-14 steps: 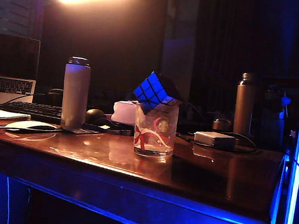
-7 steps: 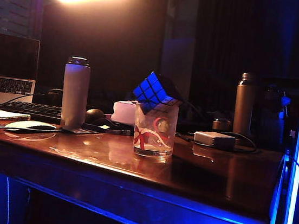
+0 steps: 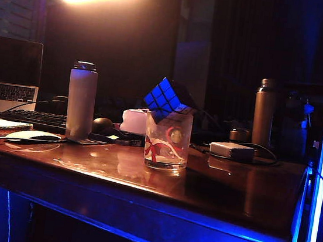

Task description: Stack the Rubik's Cube on top of the glass cup.

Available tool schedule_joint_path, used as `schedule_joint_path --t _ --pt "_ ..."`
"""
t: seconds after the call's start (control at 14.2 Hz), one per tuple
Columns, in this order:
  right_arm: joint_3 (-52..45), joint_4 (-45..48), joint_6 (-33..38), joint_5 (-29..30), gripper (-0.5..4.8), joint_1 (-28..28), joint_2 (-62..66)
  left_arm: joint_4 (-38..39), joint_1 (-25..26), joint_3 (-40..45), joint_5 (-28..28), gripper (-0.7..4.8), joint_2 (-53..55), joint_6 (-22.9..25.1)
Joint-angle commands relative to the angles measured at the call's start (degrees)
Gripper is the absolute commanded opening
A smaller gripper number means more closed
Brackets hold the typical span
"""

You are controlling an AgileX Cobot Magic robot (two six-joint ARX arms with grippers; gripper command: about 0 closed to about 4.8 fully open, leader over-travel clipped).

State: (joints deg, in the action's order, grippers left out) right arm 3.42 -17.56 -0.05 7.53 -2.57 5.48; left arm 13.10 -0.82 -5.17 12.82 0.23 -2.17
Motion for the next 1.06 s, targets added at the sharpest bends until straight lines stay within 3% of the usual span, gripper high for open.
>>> schedule_joint_path --t 0.07,0.21,1.06 --pt "-0.3 -0.1 -0.2 0.0 0.00 0.0 0.0 -0.7 0.0 3.6 -0.1 -0.02 -0.2 0.2" --pt "-0.3 -0.2 -0.2 0.0 0.00 0.0 0.0 -3.8 0.0 4.5 -0.1 -0.02 -0.2 0.2" --pt "-0.3 -0.2 -0.2 0.0 0.00 0.0 0.0 -3.8 0.0 4.7 -0.1 -0.02 -0.2 0.2"
